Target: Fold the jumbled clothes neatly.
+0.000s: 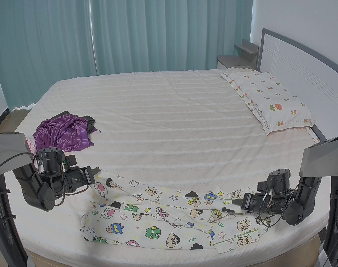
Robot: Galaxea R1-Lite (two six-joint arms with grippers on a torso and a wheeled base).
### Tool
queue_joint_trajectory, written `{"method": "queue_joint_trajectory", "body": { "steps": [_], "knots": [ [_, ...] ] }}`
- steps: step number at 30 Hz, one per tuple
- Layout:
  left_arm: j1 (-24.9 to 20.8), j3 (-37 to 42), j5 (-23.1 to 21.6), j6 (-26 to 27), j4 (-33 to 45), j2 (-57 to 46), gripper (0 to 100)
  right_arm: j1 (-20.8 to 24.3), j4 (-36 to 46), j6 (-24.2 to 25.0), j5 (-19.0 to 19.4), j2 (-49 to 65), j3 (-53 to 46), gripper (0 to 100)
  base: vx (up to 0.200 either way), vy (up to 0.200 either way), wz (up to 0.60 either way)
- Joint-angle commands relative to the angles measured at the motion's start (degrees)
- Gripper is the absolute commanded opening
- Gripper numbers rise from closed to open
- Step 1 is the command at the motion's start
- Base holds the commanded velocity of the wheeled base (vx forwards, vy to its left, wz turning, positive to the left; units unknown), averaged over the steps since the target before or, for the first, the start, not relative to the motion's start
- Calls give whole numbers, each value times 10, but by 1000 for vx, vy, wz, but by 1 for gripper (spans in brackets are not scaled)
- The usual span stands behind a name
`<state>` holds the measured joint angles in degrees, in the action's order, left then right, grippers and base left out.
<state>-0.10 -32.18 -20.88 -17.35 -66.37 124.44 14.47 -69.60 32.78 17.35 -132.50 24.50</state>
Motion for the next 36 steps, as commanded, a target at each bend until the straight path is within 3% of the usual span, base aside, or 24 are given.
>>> {"method": "queue_joint_trajectory", "body": {
  "steps": [1, 6, 16, 31, 32, 36],
  "knots": [
    [0, 1, 1, 1, 0, -2, 0, -17, -7, 55, 6, 21, -2, 0, 0, 0, 0],
    [0, 10, 1, 2, -10, -7, 0, -42, -12, 98, 52, 45, -2, 0, 0, 0, 0],
    [1, 8, 31, 0, -89, 15, 0, -72, -8, 106, 80, 67, -3, 0, 0, 0, 0],
    [1, 5, 32, -1, -96, 28, 0, -58, 39, 83, 80, 50, -6, 0, 0, 0, 0],
    [1, 5, 32, -1, -96, 28, 0, -58, 39, 83, 80, 50, -4, 100, 0, 0, 0],
    [0, 5, 32, -1, -96, 30, 0, -58, 34, 81, 77, 51, -5, 100, 0, 0, 0]
  ]
}}
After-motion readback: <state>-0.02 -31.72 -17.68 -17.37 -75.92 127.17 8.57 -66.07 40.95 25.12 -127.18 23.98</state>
